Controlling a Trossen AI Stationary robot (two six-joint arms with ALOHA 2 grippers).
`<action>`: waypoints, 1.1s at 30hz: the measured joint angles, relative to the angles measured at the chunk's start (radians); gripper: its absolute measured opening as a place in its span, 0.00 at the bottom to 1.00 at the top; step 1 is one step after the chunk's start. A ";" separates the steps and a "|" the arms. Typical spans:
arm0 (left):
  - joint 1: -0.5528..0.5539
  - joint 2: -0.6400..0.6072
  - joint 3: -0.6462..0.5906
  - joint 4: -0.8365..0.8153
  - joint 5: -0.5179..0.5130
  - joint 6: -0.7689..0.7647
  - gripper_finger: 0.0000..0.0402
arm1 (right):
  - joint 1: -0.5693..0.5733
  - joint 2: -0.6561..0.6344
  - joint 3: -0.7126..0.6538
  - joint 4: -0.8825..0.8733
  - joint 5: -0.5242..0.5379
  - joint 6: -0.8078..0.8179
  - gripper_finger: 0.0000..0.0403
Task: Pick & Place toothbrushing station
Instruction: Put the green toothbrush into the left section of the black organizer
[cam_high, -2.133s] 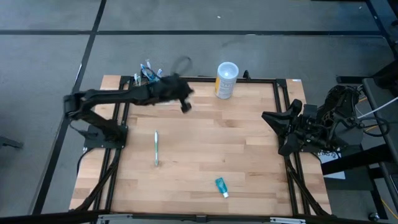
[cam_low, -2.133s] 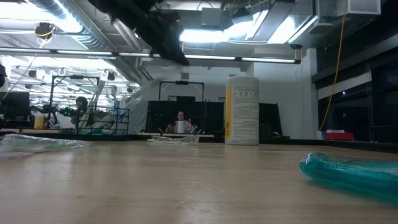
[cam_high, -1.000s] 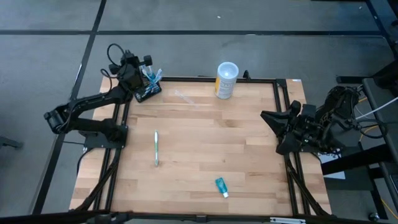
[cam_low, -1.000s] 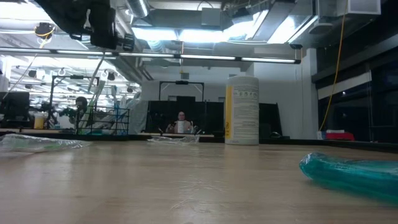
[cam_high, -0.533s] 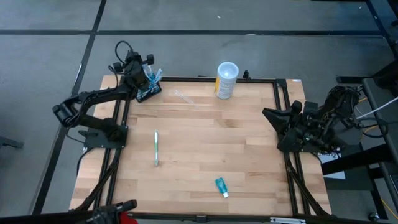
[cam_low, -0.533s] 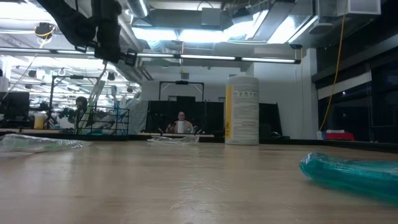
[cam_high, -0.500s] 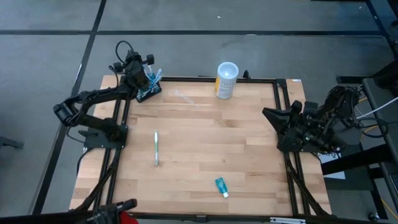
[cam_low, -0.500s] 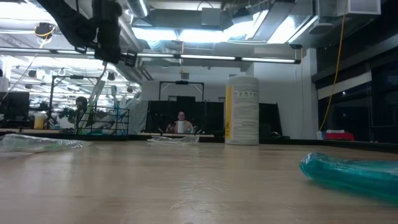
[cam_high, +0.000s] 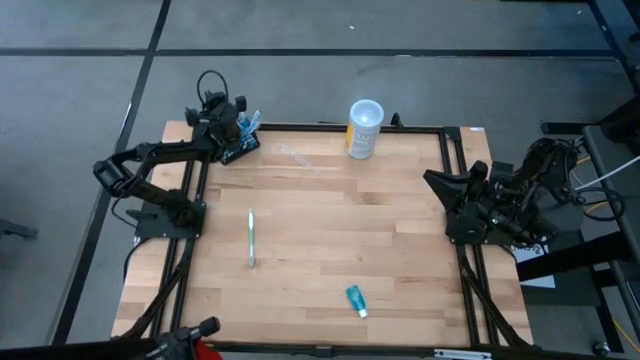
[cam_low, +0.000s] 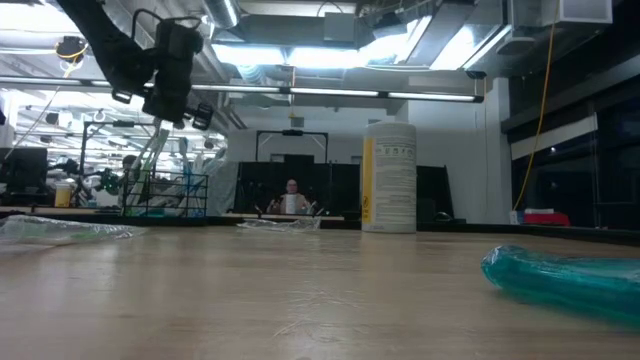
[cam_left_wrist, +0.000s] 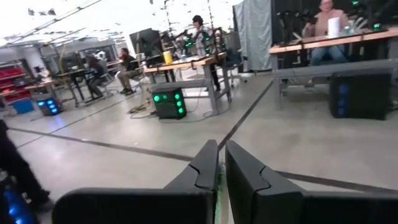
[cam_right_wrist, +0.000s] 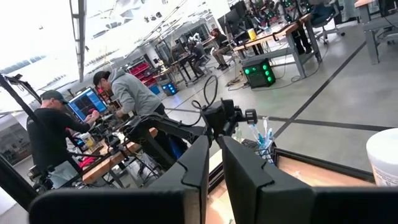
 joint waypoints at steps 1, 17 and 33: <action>-0.009 -0.003 -0.013 0.000 -0.021 -0.013 0.03 | 0.000 0.000 0.000 0.000 0.000 0.000 0.12; -0.388 -0.035 -0.080 0.024 -0.097 -0.084 0.23 | 0.000 0.000 0.000 0.007 -0.036 0.000 0.12; -1.150 -0.218 0.005 -0.373 -0.157 -0.183 0.21 | 0.000 0.024 0.000 0.007 -0.058 -0.038 0.12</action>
